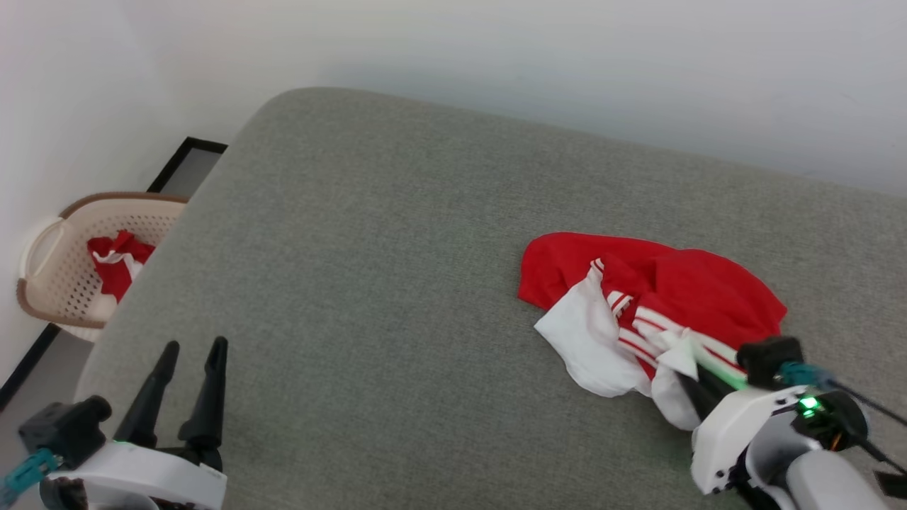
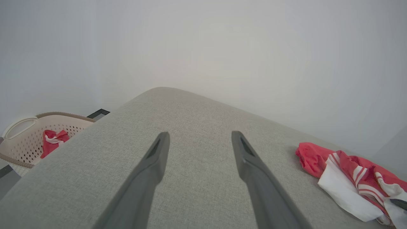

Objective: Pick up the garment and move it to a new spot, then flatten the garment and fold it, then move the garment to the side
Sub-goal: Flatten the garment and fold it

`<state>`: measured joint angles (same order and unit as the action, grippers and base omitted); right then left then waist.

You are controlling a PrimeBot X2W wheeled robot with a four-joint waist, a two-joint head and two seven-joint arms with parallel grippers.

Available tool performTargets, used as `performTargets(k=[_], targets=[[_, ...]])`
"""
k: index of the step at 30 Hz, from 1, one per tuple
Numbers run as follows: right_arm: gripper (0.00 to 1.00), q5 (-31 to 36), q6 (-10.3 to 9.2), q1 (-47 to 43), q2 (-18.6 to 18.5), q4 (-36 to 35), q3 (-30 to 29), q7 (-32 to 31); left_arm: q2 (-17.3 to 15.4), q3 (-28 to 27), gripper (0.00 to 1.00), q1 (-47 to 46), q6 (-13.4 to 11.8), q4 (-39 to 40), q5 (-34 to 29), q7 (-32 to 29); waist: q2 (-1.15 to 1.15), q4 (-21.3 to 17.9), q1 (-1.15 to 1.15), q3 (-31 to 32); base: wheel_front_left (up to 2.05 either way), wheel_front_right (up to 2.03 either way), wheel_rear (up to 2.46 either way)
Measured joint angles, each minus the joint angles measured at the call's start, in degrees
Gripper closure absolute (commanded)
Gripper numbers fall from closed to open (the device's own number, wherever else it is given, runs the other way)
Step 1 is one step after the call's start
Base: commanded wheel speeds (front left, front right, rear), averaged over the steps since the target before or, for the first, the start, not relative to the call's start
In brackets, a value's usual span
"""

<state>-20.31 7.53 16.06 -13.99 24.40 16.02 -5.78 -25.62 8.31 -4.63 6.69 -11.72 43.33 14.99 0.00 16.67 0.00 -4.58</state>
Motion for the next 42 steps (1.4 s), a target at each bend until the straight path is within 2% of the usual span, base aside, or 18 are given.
performTargets(k=[5,12,19,23,24,25,26,27,28,33,42], targets=[[1.00,-3.18,0.00,-0.87,-0.80,-4.42,-4.69,-2.09,0.30,-1.32,0.00,0.39,0.38,-0.10,-0.41,0.00,0.00,-0.94,0.00,0.17,0.00,0.00,0.00],[1.00,-4.91,0.00,-1.58,-3.25,-9.28,-15.68,-5.65,0.54,-2.08,0.00,0.65,0.47,-0.08,-0.85,0.01,0.00,-2.48,0.00,0.07,0.00,0.00,0.00],[1.00,-3.88,0.00,-0.32,-3.68,-5.27,-24.43,-7.94,0.71,-1.38,0.00,-0.10,0.63,-0.16,-1.08,0.01,0.00,-3.31,0.00,-0.56,0.00,0.00,0.00],[0.75,-2.15,0.00,1.52,-4.07,0.22,-26.79,-8.34,0.57,-0.55,0.00,-0.78,0.63,-0.15,-0.97,0.00,0.00,-3.20,0.00,-0.98,0.00,0.00,0.00],[0.53,-1.86,0.00,1.99,-4.02,1.59,-26.86,-8.34,0.54,-0.29,0.00,-1.03,0.63,-0.15,-0.89,0.01,0.00,-3.11,0.00,-1.07,0.00,0.00,0.00],[0.39,-1.89,0.00,2.50,-3.89,2.99,-27.02,-8.35,0.45,-0.11,0.00,-1.17,0.64,-0.18,-0.81,0.00,0.00,-3.02,0.00,-1.15,0.00,0.00,0.00],[0.09,-1.89,0.00,3.00,-3.77,4.47,-27.10,-8.36,0.38,0.02,0.00,-1.24,0.64,-0.22,-0.68,0.01,0.00,-2.94,0.00,-1.23,0.00,0.00,0.00],[0.00,-1.89,0.00,3.00,-3.77,4.47,-27.10,-8.36,0.38,0.02,0.00,-1.24,0.64,-0.22,-0.68,0.01,0.00,-2.94,0.00,-1.23,0.00,0.00,0.00],[0.00,-1.78,0.00,3.81,-3.78,7.21,-27.04,-8.38,0.22,0.41,0.00,-1.34,0.64,-0.36,-0.48,0.00,0.00,-2.81,0.00,-1.38,0.00,0.00,0.00],[0.00,-1.32,0.00,5.84,-3.67,10.12,-26.37,-7.72,-0.25,1.15,0.00,-1.83,0.64,-0.55,-0.45,0.00,0.00,-2.79,0.00,-1.48,0.00,0.00,0.00],[0.00,-3.25,0.00,6.41,-3.97,7.70,-23.51,-4.39,-3.31,2.77,0.00,-2.24,0.64,-0.19,0.38,-0.01,0.00,-5.04,0.00,-0.74,0.00,0.00,0.00]])
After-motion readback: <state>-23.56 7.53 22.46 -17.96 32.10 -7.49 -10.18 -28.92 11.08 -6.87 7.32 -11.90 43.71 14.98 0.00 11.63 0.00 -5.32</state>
